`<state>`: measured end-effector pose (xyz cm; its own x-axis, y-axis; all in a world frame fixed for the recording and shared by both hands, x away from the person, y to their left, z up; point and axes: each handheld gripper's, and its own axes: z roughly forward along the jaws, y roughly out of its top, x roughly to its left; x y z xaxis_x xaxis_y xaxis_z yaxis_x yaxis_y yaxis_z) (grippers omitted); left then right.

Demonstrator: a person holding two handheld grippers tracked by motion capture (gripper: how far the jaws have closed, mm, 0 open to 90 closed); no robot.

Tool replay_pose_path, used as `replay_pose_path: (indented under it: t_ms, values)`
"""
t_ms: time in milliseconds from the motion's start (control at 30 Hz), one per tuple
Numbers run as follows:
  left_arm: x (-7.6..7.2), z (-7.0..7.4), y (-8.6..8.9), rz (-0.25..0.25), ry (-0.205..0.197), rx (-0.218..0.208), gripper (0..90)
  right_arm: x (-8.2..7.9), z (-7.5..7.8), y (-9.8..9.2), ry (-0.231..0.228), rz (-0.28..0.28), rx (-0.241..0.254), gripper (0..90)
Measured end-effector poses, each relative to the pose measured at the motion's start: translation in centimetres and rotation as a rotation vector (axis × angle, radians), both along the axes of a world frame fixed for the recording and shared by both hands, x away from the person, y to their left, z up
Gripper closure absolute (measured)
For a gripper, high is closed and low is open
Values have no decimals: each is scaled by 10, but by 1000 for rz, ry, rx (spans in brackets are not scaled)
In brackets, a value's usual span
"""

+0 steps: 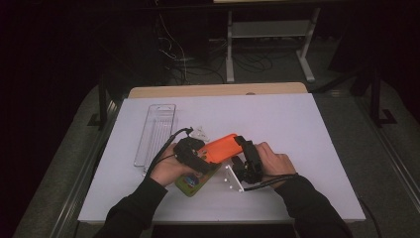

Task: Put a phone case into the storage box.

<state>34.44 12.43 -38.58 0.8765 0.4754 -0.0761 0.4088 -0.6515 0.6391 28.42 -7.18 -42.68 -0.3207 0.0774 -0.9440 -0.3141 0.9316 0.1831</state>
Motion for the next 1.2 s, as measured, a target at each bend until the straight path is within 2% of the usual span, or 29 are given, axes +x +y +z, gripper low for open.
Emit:
replay_pose_path:
  t_ms: [100,133,267,300,367,433,567,733,833,900,1067,1100,1200]
  values:
    - [-1,0,-1,5,1,-15,162,-1,-1,2,-13,6,-15,272]
    - [-1,0,-2,5,1,-14,162,-1,-3,4,-19,1,19,295]
    - [-1,-1,-2,5,1,-15,162,2,-5,5,-17,2,-15,399]
    - [0,0,-1,-12,0,3,162,1,-6,5,-19,2,-17,425]
    - [-1,0,-1,3,-1,-14,162,1,-8,6,-22,5,-18,478]
    - [1,1,1,-21,-12,19,162,0,-9,6,-27,19,-7,530]
    - [1,1,1,-22,-9,20,162,-1,-8,6,-31,27,-21,612]
    - [0,0,-1,-10,-3,5,162,-2,-8,7,-27,37,-33,658]
    - [0,0,-1,-11,-1,3,162,-3,-9,8,-25,40,-39,719]
    - [0,0,-1,3,-1,-15,162,-3,-9,7,-22,42,-42,752]
    - [0,-1,-1,0,-7,-12,159,-2,-10,8,-24,42,-61,769]
    - [1,0,0,-17,-11,10,158,-3,-11,9,-18,40,-70,772]
    - [1,-1,0,-16,-13,-3,154,-3,-12,10,-19,36,-76,778]
